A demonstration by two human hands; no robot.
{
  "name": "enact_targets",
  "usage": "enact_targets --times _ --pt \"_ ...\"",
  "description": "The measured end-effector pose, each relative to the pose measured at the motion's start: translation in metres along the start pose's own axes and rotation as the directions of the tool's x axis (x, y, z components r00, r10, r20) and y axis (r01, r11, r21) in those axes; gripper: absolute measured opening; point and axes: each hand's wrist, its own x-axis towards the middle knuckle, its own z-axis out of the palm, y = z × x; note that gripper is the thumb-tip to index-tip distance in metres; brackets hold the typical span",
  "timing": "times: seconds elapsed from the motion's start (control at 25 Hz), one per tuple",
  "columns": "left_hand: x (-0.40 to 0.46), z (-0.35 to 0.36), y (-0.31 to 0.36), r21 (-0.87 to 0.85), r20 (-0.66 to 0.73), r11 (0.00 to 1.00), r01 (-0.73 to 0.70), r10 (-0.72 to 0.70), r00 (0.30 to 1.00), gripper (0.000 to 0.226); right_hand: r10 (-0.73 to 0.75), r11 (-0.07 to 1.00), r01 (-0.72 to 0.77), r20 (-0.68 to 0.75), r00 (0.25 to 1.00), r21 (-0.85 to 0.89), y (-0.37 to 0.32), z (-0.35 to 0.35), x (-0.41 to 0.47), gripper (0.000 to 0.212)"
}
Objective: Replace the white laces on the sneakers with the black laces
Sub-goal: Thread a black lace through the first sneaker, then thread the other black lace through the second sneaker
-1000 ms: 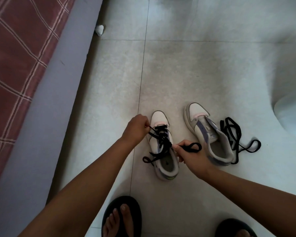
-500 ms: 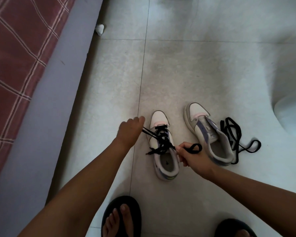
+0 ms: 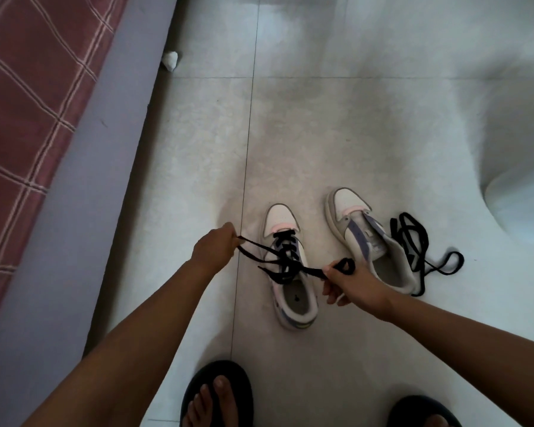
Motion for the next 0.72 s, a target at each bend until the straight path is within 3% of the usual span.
enact_targets --times 0.08,0.16,0.24,0.28,0.36,0.44,0.6,0.64,0.72 --pt "-0.018 -0.002 0.003 -0.332 0.11 0.933 0.136 -0.105 0.988 0.049 0.017 1.0 -0.018 -0.069 0.997 -0.02 0.003 -0.007 -0.005 0.018" --pt "-0.052 0.011 0.021 -0.345 0.094 0.935 0.077 -0.047 0.994 0.064 -0.111 0.965 0.073 -0.139 0.984 -0.253 0.002 -0.027 -0.009 0.016" --pt "-0.094 0.032 0.051 -0.141 -0.12 0.96 -0.241 0.225 0.967 0.062 -0.291 0.79 0.163 -0.127 0.948 -0.591 0.0 -0.058 -0.008 0.021" --pt "-0.114 0.043 0.066 -0.01 -0.181 0.915 -0.402 0.394 0.901 0.058 -0.353 0.667 0.163 -0.116 0.928 -0.727 -0.001 -0.073 -0.008 0.022" --pt "-0.135 0.06 0.085 0.187 -0.154 0.795 -0.577 0.604 0.782 0.045 -0.402 0.524 0.066 -0.178 0.898 -0.849 0.012 -0.103 -0.017 0.022" --pt "-0.129 0.069 0.086 0.232 -0.16 0.749 -0.621 0.659 0.735 0.028 -0.401 0.558 0.019 -0.25 0.881 -0.83 0.038 -0.124 -0.032 0.019" --pt "-0.084 0.047 0.073 0.251 -0.269 0.759 -0.601 0.651 0.71 0.004 -0.266 0.823 -0.056 -0.47 0.842 -0.565 0.082 -0.141 -0.038 0.019" --pt "-0.072 0.035 0.07 0.249 -0.273 0.788 -0.563 0.615 0.739 0.013 -0.26 0.829 -0.072 -0.497 0.828 -0.555 0.089 -0.144 -0.031 0.021" --pt "-0.044 0.01 0.065 0.277 -0.267 0.847 -0.453 0.521 0.811 0.03 -0.274 0.743 -0.072 -0.4 0.874 -0.666 0.095 -0.145 -0.019 0.031"
